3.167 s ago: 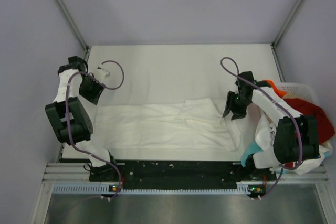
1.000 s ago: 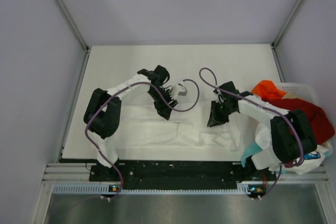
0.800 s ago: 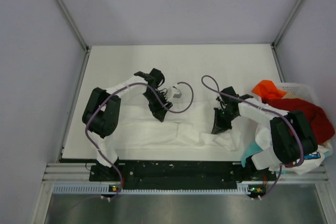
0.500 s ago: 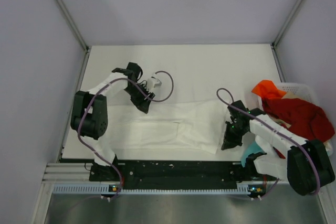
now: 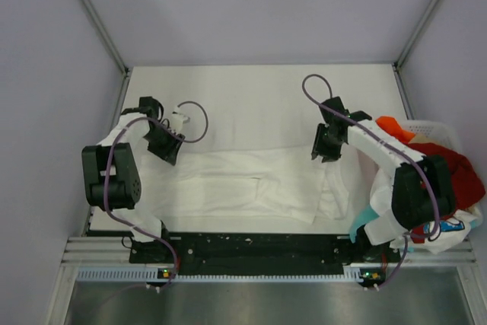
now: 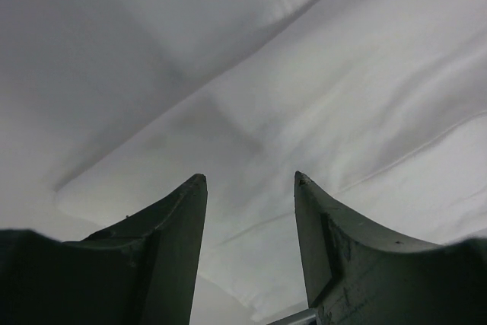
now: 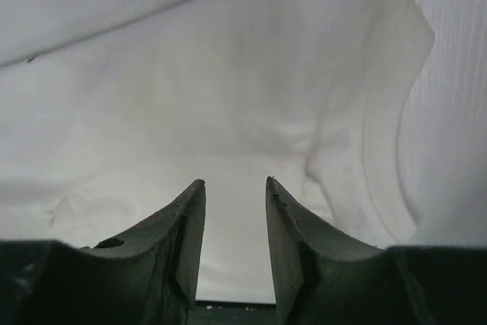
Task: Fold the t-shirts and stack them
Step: Fold the other side of the tshirt into a rectangle, then rotate the tshirt 70 degrees
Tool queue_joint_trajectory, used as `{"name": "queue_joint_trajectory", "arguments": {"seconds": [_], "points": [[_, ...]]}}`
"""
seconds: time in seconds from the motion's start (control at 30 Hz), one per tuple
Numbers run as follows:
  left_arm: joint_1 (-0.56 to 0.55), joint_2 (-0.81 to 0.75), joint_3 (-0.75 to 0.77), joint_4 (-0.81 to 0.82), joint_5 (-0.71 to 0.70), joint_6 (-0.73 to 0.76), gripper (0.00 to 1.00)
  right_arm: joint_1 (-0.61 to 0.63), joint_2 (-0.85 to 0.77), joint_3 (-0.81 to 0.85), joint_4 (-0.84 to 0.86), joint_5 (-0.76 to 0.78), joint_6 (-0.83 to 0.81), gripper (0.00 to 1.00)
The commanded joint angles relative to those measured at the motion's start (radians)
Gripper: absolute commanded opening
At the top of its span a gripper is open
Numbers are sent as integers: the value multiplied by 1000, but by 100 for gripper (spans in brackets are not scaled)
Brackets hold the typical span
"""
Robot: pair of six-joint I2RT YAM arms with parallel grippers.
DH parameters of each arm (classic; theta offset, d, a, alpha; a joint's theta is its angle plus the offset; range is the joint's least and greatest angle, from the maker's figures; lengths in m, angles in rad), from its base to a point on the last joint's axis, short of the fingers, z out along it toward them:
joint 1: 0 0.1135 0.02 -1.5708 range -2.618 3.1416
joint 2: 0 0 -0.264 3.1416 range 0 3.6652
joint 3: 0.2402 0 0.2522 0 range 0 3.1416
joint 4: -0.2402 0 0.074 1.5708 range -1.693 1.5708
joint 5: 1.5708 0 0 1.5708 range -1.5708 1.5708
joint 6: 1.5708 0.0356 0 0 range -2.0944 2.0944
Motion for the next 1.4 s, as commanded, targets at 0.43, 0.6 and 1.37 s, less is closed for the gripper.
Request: {"name": "queue_joint_trajectory", "arguments": {"seconds": [0.43,0.6,1.37], "points": [[89,-9,-194,190,-231,-75,54,-181,565,407,191,80,-200,28],[92,-82,-122,71,-71,-43,55,-195,680,617,181,57,-293,26],[129,-265,-191,-99,-76,227,62,-115,68,5,-2,-102,-165,43]]}}
